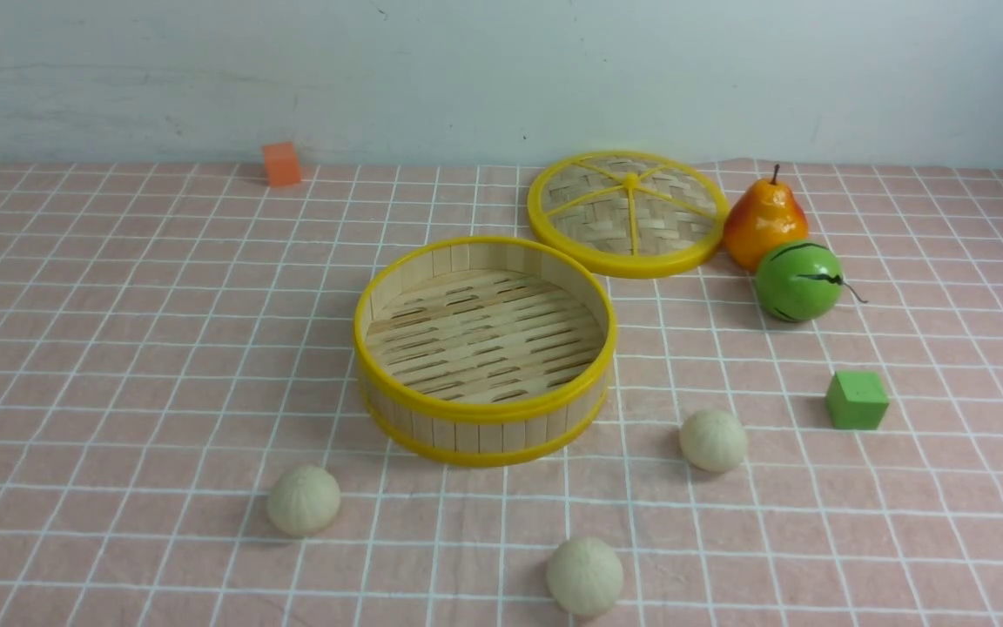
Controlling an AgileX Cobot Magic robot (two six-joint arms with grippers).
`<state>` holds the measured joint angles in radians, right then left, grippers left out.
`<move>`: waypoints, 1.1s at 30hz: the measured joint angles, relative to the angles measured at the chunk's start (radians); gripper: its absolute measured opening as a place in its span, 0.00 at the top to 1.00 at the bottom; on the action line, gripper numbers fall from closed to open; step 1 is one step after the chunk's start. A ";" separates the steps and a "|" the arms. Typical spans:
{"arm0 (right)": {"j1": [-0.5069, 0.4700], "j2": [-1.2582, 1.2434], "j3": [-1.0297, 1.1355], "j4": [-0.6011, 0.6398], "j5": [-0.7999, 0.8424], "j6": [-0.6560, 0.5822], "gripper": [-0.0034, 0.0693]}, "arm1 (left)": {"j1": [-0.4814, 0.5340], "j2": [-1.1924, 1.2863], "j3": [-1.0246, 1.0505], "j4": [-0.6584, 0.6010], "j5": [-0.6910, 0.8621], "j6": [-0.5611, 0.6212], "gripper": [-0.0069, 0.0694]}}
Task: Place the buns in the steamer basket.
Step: Use the left arm to grab a steamed stuffed bun
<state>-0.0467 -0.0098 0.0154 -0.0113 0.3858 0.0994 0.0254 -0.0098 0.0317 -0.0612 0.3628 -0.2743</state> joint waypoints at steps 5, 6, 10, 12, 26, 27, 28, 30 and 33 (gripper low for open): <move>0.000 0.000 0.000 0.000 0.000 0.000 0.62 | 0.000 0.000 0.000 0.000 0.000 0.000 0.60; 0.000 0.000 0.000 0.000 0.000 0.000 0.62 | 0.000 0.000 0.000 0.000 0.000 0.000 0.60; 0.000 0.000 0.000 0.000 0.000 0.000 0.62 | 0.000 0.000 0.000 0.000 0.000 0.000 0.60; 0.000 0.000 0.000 0.000 0.000 0.000 0.62 | 0.000 0.000 0.000 0.000 0.000 0.000 0.60; 0.000 0.000 0.000 0.001 -0.001 0.000 0.62 | 0.000 0.000 0.000 0.000 0.000 0.000 0.60; 0.000 0.000 0.000 0.002 -0.003 0.000 0.62 | 0.000 0.000 0.000 0.007 0.000 0.000 0.60; 0.000 0.000 0.000 0.011 -0.007 0.000 0.62 | 0.000 0.000 0.000 0.013 0.000 0.000 0.60; 0.000 0.000 0.002 0.073 -0.025 0.018 0.62 | 0.000 0.000 0.000 -0.007 -0.013 -0.038 0.60; 0.000 0.000 0.009 0.259 -0.062 0.113 0.62 | 0.000 0.000 0.000 -0.227 -0.037 -0.227 0.60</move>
<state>-0.0467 -0.0098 0.0243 0.2478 0.3242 0.2127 0.0254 -0.0098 0.0317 -0.2885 0.3254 -0.5014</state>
